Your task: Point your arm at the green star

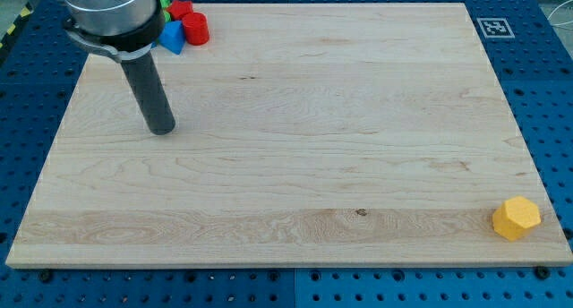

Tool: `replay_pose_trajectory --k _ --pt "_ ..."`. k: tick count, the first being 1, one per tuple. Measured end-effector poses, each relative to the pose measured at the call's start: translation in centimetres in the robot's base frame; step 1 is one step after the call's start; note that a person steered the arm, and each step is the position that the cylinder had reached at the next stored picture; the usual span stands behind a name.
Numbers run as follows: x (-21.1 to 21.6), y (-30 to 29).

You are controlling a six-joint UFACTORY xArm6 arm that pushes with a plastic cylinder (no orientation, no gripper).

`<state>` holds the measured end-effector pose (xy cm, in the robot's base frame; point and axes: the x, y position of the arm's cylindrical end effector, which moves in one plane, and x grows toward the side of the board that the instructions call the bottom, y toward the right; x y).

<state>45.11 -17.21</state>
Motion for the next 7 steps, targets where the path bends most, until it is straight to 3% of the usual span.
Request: replay_pose_trajectory --k 2,5,7 --pt "-1.0 -11.5" --pt "-2.4 -13.3" --pt "-12.8 -13.2"
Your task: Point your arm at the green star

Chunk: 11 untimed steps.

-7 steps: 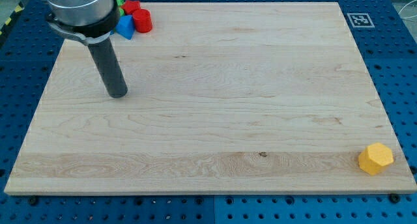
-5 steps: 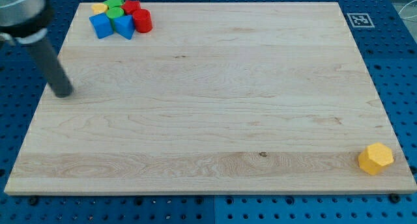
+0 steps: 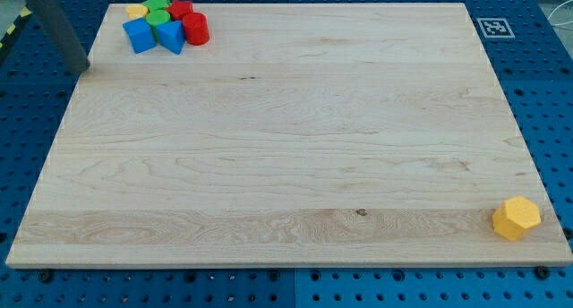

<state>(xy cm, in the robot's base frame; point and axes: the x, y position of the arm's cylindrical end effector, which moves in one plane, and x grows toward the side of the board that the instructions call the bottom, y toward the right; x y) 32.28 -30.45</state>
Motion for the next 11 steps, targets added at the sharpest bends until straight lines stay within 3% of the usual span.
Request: replay_pose_trajectory --k 5,6,7,8,11 --pt "-3.8 0.0" --pt "-10.4 0.0" --pt "-13.1 0.1" --pt "-13.1 0.9" --pt "-12.7 12.6"
